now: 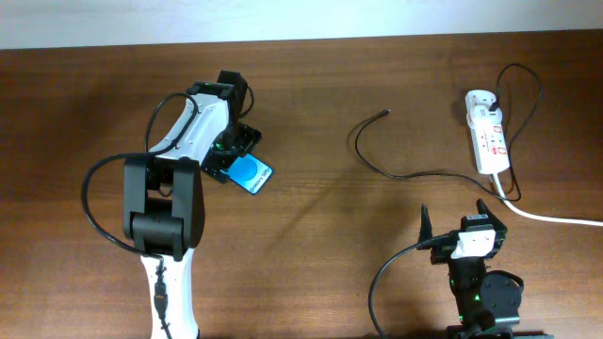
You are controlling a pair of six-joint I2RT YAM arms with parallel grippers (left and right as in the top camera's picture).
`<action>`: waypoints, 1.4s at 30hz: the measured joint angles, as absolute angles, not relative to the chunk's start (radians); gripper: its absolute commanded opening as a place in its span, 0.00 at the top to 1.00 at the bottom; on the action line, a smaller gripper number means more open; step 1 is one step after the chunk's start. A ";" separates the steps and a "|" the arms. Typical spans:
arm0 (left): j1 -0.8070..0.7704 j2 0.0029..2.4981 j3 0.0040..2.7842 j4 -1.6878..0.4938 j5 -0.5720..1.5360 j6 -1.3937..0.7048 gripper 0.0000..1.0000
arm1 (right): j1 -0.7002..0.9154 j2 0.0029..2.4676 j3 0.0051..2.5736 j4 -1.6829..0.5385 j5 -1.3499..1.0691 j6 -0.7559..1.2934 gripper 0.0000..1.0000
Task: Plug charger to phone and switch on socket
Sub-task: 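Reach the left gripper to the blue phone and grasp it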
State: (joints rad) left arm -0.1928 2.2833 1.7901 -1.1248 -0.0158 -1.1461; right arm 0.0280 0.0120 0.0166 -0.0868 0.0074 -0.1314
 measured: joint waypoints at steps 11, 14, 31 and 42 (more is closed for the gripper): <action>-0.193 2.281 1.777 -1.117 -0.035 -1.146 0.01 | 0.028 0.012 0.017 -0.087 0.007 -0.131 0.01; -0.193 2.259 1.731 -1.067 -0.033 -1.145 0.01 | 0.028 0.012 0.017 -0.087 0.007 -0.131 0.01; -0.184 2.196 1.607 -0.961 0.001 -1.129 0.21 | 0.028 0.012 0.017 -0.087 0.007 -0.131 0.01; -0.184 2.191 1.606 -0.963 0.003 -1.122 0.38 | 0.028 0.012 0.017 -0.087 0.007 -0.131 0.02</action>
State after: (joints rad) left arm -0.1837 2.1906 1.6058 -0.9627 0.0029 -1.1221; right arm 0.0280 0.0120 0.0166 -0.0868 0.0074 -0.1314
